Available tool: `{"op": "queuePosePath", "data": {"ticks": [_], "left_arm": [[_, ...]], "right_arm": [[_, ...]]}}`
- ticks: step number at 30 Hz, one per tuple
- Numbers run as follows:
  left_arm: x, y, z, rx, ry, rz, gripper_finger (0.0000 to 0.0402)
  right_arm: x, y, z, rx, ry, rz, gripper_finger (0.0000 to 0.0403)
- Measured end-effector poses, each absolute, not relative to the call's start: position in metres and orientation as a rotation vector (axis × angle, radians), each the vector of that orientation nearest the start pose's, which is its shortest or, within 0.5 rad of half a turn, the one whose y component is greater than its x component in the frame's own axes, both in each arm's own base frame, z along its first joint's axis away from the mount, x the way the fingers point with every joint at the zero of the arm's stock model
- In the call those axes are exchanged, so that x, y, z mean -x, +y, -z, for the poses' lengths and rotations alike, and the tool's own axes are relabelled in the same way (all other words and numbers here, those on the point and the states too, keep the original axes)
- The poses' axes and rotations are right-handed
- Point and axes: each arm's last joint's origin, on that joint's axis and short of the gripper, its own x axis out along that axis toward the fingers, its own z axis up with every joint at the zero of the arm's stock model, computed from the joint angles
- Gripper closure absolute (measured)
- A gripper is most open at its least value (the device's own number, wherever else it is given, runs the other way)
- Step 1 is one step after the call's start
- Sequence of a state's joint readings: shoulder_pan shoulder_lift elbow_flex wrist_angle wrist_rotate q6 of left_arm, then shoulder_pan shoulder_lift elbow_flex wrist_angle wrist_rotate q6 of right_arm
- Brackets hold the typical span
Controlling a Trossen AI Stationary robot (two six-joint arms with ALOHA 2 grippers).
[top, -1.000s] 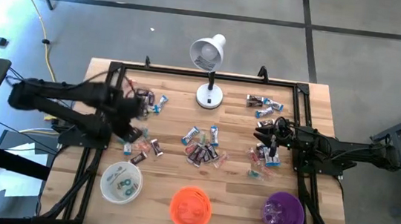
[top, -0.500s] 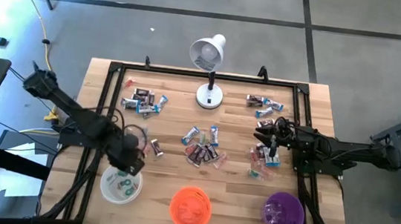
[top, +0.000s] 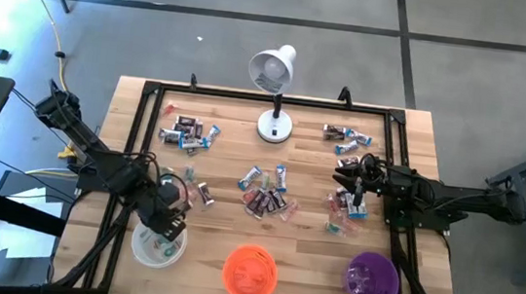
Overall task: Organize candy in baskets
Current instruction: Put the blue gummy into the white bucket, then put the red gummy into the white bucket
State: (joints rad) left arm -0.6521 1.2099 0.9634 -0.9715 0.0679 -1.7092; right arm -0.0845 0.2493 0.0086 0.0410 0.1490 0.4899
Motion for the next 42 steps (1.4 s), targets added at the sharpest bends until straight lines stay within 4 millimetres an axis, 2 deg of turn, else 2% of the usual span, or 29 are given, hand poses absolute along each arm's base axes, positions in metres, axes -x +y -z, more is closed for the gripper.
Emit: {"op": "queuePosePath", "data": {"ticks": [5, 8, 14, 18, 20, 23, 29, 37, 42], "left_arm": [[-0.168, -0.129, -0.258, 1.069, 1.292, -0.525, 0.0324], [-0.164, -0.121, -0.261, 1.013, 1.219, -0.571, 0.0319], [-0.154, -0.087, -0.272, 0.859, 0.908, -0.783, 0.0318], [-0.156, -0.064, -0.280, 0.675, 0.740, -0.850, 0.0318], [-0.159, -0.049, -0.280, 0.619, 0.753, -0.900, 0.0318], [-0.161, -0.023, -0.269, 0.572, 0.831, -1.012, 0.0318], [-0.161, 0.032, -0.251, 0.619, 0.943, -1.150, 0.0318], [-0.146, 0.099, -0.247, 0.625, 1.024, -1.104, 0.0318], [-0.129, 0.131, -0.245, 0.629, 1.060, -1.057, 0.0318]], "right_arm": [[-0.110, -0.014, -0.149, -0.479, 0.139, 0.277, 0.0251], [-0.110, -0.014, -0.149, -0.480, 0.139, 0.277, 0.0251], [-0.110, -0.014, -0.149, -0.480, 0.139, 0.277, 0.0251], [-0.110, -0.014, -0.149, -0.479, 0.139, 0.277, 0.0251], [-0.110, -0.014, -0.149, -0.479, 0.139, 0.277, 0.0251], [-0.110, -0.014, -0.149, -0.480, 0.138, 0.277, 0.0251], [-0.110, -0.014, -0.149, -0.479, 0.138, 0.278, 0.0251], [-0.110, -0.014, -0.150, -0.479, 0.137, 0.281, 0.0251], [-0.110, -0.014, -0.149, -0.479, 0.138, 0.281, 0.0251]]}}
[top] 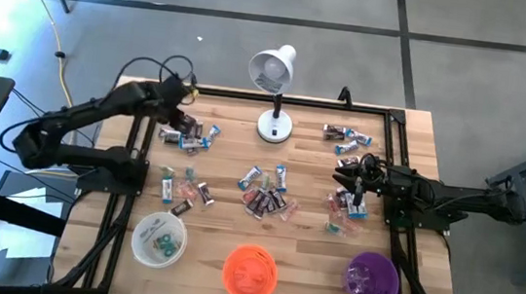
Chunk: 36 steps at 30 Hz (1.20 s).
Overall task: Organize candy in baskets
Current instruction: Put the red gummy into the white bucket
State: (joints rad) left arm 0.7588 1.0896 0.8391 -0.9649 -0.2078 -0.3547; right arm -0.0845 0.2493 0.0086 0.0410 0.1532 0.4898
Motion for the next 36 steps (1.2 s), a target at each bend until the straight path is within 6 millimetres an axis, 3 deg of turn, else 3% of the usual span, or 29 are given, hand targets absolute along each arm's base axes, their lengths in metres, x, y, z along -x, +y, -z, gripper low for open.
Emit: {"op": "queuePosePath", "data": {"ticks": [10, 16, 26, 36], "left_arm": [[-0.114, 0.170, -0.225, 0.687, 1.144, -1.070, 0.0318], [-0.119, 0.173, -0.217, 0.719, 1.179, -1.002, 0.0318], [-0.139, 0.197, -0.214, 0.688, 0.954, -1.005, 0.0317], [-0.140, 0.221, -0.180, 0.702, 1.045, -1.051, 0.0269]], "right_arm": [[-0.110, -0.014, -0.149, -0.479, 0.138, 0.280, 0.0251], [-0.110, -0.014, -0.149, -0.480, 0.139, 0.276, 0.0251], [-0.110, -0.014, -0.149, -0.480, 0.139, 0.277, 0.0251], [-0.110, -0.014, -0.150, -0.480, 0.139, 0.277, 0.0251]]}}
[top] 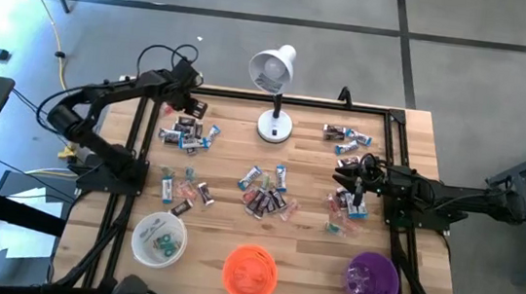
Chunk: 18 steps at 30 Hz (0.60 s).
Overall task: Organize candy in baskets
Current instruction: Put the red gummy into the white bucket
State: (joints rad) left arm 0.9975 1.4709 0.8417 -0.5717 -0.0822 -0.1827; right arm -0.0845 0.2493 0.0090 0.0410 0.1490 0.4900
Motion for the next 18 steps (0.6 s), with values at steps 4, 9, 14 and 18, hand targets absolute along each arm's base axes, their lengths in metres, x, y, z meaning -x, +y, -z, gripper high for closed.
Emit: {"op": "queuePosePath", "data": {"ticks": [4, 9, 14, 18], "left_arm": [[-0.135, 0.226, -0.175, 0.630, 1.128, -1.021, 0.0263], [-0.139, 0.232, -0.185, 0.579, 1.108, -0.975, 0.0271], [-0.141, 0.237, -0.191, 0.544, 1.061, -1.002, 0.0275], [-0.139, 0.243, -0.191, 0.523, 1.036, -1.026, 0.0275]], "right_arm": [[-0.110, -0.014, -0.149, -0.479, 0.139, 0.277, 0.0251], [-0.110, -0.014, -0.149, -0.480, 0.139, 0.277, 0.0251], [-0.110, -0.014, -0.150, -0.480, 0.139, 0.277, 0.0251], [-0.110, -0.014, -0.150, -0.479, 0.138, 0.277, 0.0251]]}}
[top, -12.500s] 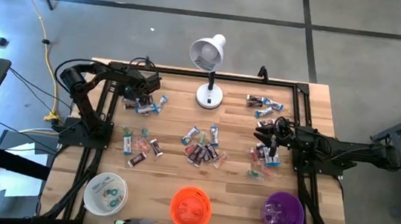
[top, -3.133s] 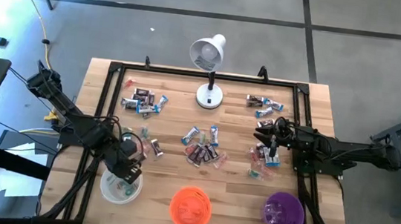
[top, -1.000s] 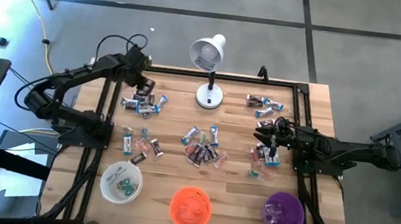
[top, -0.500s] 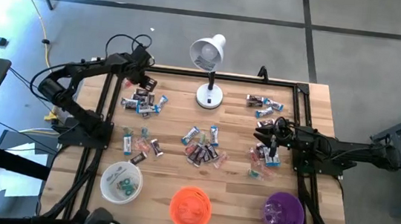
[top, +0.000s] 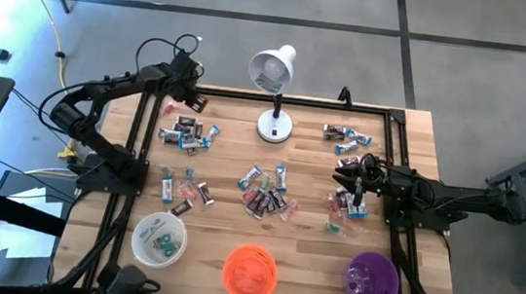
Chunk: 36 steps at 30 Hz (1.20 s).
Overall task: Organize candy in baskets
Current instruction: Put the red gummy into the white bucket
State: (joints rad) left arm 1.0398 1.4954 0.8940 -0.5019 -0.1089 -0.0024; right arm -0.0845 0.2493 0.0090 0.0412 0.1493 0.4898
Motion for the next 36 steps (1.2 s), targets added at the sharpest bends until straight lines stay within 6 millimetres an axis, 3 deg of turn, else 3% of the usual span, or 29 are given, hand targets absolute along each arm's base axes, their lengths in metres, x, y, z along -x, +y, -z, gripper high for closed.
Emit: {"op": "queuePosePath", "data": {"ticks": [7, 12, 25, 36], "left_arm": [[-0.124, 0.253, -0.178, 0.534, 1.136, -1.097, 0.0275], [-0.122, 0.258, -0.182, 0.507, 1.232, -1.147, 0.0276], [-0.132, 0.277, -0.165, 0.601, 1.465, -1.006, 0.0276], [-0.136, 0.284, -0.151, 0.659, 1.468, -1.040, 0.0276]], "right_arm": [[-0.110, -0.014, -0.149, -0.479, 0.139, 0.277, 0.0251], [-0.110, -0.014, -0.149, -0.479, 0.138, 0.278, 0.0251], [-0.110, -0.014, -0.149, -0.479, 0.138, 0.281, 0.0251], [-0.110, -0.014, -0.149, -0.479, 0.138, 0.280, 0.0251]]}}
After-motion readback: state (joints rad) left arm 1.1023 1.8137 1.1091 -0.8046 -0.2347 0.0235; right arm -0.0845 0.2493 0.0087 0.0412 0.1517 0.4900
